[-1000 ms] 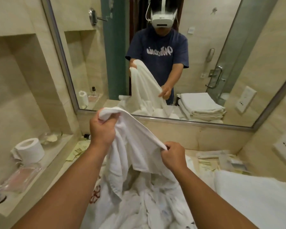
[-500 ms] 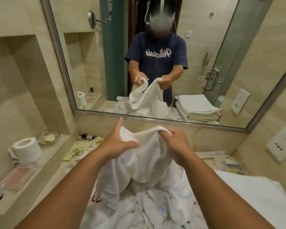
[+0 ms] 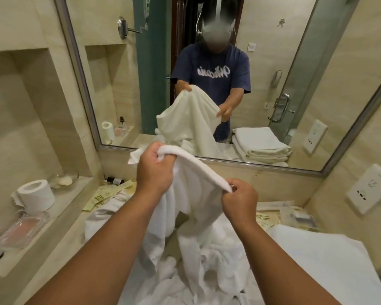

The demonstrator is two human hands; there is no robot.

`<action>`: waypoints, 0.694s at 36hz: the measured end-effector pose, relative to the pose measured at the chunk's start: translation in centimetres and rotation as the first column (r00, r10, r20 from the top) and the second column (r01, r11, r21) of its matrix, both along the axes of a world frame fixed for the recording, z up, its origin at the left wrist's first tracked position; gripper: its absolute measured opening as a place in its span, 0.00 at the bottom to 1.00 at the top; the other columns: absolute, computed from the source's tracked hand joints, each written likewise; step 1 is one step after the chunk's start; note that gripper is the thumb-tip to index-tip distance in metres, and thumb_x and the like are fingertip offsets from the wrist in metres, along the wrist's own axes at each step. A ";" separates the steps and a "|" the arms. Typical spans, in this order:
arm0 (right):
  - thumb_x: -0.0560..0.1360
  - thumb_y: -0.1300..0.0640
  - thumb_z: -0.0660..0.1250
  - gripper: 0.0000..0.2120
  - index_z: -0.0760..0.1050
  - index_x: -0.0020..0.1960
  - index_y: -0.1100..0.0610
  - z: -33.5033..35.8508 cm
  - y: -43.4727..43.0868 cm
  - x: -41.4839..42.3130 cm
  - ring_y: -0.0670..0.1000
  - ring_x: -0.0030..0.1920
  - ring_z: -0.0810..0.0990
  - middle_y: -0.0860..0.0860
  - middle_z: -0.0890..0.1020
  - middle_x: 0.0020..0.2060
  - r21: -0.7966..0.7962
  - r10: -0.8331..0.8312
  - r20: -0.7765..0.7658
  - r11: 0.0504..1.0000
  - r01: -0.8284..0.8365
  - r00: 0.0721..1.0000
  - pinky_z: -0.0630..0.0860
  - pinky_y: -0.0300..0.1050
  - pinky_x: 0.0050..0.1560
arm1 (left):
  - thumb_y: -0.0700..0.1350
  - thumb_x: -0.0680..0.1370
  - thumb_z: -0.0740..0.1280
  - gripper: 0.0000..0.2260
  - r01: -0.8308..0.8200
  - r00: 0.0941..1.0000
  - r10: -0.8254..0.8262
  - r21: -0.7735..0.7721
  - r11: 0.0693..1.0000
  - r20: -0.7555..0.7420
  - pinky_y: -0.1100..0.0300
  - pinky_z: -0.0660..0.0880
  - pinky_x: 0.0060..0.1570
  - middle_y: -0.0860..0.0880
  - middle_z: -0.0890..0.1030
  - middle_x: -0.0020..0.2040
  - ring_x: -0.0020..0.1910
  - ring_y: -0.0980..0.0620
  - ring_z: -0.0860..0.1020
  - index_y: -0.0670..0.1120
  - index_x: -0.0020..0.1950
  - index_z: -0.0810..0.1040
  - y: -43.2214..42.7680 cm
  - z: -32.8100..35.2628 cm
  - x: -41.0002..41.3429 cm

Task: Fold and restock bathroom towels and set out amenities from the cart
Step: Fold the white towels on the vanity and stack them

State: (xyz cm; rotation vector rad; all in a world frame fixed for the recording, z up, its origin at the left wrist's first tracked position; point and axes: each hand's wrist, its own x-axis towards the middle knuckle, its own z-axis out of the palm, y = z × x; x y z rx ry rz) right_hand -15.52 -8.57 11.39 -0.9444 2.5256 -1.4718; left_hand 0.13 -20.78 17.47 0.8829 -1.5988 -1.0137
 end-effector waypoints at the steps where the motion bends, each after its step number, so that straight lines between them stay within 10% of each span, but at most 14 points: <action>1: 0.64 0.70 0.63 0.11 0.78 0.33 0.56 -0.6 0.4 -0.6 0.53 0.34 0.74 0.52 0.76 0.29 -0.003 -0.032 0.002 0.999 0.032 0.999 0.63 0.42 0.30 | 0.46 0.80 0.69 0.05 -0.017 0.996 0.022 0.058 0.998 -0.086 0.57 0.72 0.40 0.51 0.80 0.40 0.40 0.52 0.76 0.52 0.45 0.78 -0.4 0.2 0.1; 5: 0.68 0.70 0.62 0.12 0.79 0.33 0.57 -2.7 2.0 -2.5 0.58 0.35 0.77 0.53 0.78 0.29 0.002 -0.144 0.091 0.989 0.145 0.985 0.69 0.46 0.32 | 0.45 0.80 0.68 0.11 0.027 0.948 0.052 0.244 0.969 -0.314 0.51 0.74 0.46 0.52 0.80 0.41 0.44 0.49 0.77 0.59 0.40 0.77 -2.0 0.8 0.8; 9: 0.73 0.65 0.60 0.09 0.78 0.39 0.59 -4.0 2.5 -3.1 0.58 0.37 0.76 0.57 0.80 0.35 0.028 -0.232 0.400 0.970 0.241 0.887 0.79 0.54 0.38 | 0.49 0.81 0.68 0.05 0.045 0.994 -0.021 0.231 0.972 -0.104 0.51 0.75 0.50 0.53 0.80 0.47 0.48 0.49 0.78 0.60 0.50 0.75 -2.5 -0.8 0.5; 13: 0.80 0.60 0.60 0.09 0.79 0.49 0.60 -4.1 2.5 -3.1 0.57 0.41 0.76 0.59 0.82 0.43 -0.012 -0.139 0.703 0.978 0.207 0.697 0.73 0.51 0.42 | 0.42 0.83 0.66 0.21 0.079 0.988 -0.114 0.302 0.950 0.101 0.52 0.77 0.52 0.55 0.74 0.58 0.53 0.50 0.78 0.63 0.69 0.64 -1.1 -3.5 0.6; 19: 0.76 0.60 0.71 0.08 0.81 0.53 0.63 -1.2 2.5 -1.9 0.61 0.45 0.84 0.61 0.87 0.43 -0.084 0.033 0.881 0.993 0.086 0.471 0.81 0.61 0.54 | 0.34 0.80 0.64 0.18 0.210 0.911 -0.303 0.318 0.925 0.278 0.59 0.72 0.48 0.53 0.83 0.47 0.49 0.51 0.80 0.54 0.37 0.82 1.9 -7.4 0.6; 22: 0.80 0.58 0.66 0.13 0.78 0.58 0.67 0.0 1.6 -0.8 0.65 0.50 0.85 0.65 0.86 0.49 -0.131 0.094 0.932 0.988 0.084 0.350 0.81 0.67 0.54 | 0.44 0.79 0.71 0.07 0.337 0.821 -0.486 0.433 0.836 0.299 0.57 0.78 0.56 0.53 0.87 0.48 0.51 0.56 0.82 0.49 0.44 0.88 3.8 -8.0 0.4; 25: 0.83 0.59 0.63 0.15 0.76 0.60 0.71 0.7 0.3 0.4 0.59 0.41 0.86 0.62 0.86 0.41 -0.196 0.159 0.951 0.973 0.120 0.267 0.83 0.53 0.41 | 0.64 0.69 0.78 0.19 0.408 0.761 -0.564 0.439 0.800 0.320 0.60 0.79 0.54 0.55 0.87 0.48 0.49 0.59 0.84 0.50 0.49 0.88 5.6 -8.0 0.2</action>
